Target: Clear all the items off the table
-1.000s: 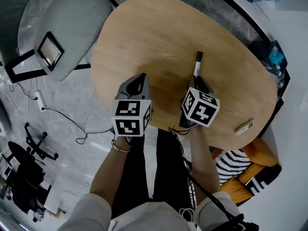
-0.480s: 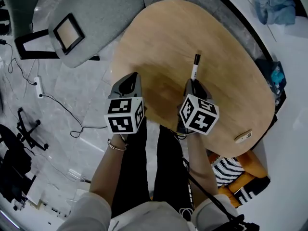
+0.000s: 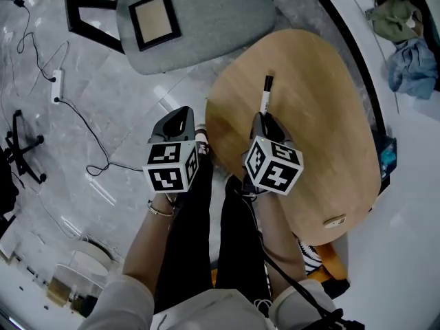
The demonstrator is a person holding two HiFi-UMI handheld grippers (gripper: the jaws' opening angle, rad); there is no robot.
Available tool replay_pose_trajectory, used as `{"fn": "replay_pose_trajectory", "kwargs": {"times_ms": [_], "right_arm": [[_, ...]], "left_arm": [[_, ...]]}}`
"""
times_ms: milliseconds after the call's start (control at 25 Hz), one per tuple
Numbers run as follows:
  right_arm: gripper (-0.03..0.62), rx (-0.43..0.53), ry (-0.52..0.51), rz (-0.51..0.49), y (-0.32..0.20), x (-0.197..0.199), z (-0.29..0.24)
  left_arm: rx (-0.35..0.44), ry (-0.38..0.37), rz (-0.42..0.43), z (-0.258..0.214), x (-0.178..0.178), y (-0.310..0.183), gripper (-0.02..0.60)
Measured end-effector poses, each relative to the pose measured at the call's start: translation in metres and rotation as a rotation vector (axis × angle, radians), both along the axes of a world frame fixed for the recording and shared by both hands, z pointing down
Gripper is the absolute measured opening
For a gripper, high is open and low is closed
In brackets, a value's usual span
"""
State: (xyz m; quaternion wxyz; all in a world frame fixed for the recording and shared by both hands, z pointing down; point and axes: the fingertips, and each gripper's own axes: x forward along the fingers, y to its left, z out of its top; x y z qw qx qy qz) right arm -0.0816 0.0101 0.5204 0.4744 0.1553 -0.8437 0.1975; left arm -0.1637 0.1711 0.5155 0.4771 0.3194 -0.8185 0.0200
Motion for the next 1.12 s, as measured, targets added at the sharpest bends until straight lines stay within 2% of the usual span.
{"fn": "replay_pose_trajectory", "kwargs": {"times_ms": [240, 480, 680, 920, 1120], "right_arm": [[0.081, -0.020, 0.014, -0.125, 0.044, -0.043, 0.011], [0.081, -0.005, 0.011, -0.179, 0.058, -0.079, 0.019], [0.081, 0.018, -0.025, -0.212, 0.058, -0.134, 0.018], [0.081, -0.004, -0.068, -0.246, 0.060, -0.218, 0.020], [0.081, 0.021, -0.053, -0.293, 0.065, -0.264, 0.030]], "left_arm": [[0.010, 0.008, -0.105, 0.007, -0.017, 0.042, 0.008], [0.018, 0.010, -0.151, 0.015, -0.039, 0.063, 0.008], [0.022, -0.033, -0.176, 0.014, -0.088, 0.076, 0.008], [0.019, -0.082, -0.296, 0.018, -0.160, 0.107, 0.008], [-0.002, -0.115, -0.357, 0.020, -0.200, 0.134, 0.008]]}}
